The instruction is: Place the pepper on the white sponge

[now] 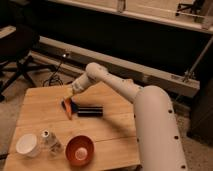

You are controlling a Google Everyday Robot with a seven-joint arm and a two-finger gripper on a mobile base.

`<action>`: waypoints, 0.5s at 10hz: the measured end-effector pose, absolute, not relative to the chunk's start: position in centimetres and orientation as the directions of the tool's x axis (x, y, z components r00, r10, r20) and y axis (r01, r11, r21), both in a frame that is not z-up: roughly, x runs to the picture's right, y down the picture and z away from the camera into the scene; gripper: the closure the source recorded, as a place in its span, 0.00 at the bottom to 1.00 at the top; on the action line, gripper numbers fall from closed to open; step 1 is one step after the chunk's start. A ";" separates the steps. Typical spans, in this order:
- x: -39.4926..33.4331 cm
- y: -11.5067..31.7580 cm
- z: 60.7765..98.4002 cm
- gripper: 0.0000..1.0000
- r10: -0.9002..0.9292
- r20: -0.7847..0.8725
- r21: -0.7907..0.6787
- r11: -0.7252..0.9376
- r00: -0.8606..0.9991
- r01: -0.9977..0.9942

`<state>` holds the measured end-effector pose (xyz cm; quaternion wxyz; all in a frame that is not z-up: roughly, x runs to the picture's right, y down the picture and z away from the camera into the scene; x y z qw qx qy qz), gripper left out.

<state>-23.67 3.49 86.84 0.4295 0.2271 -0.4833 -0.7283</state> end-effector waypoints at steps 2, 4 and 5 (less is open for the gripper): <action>-23.9 3.3 87.6 1.00 -0.836 0.092 0.898 -0.166 -0.541 0.408; -24.0 2.6 88.3 0.96 -0.834 0.095 0.897 -0.165 -0.543 0.410; -24.0 2.3 88.6 0.87 -0.833 0.099 0.896 -0.162 -0.544 0.412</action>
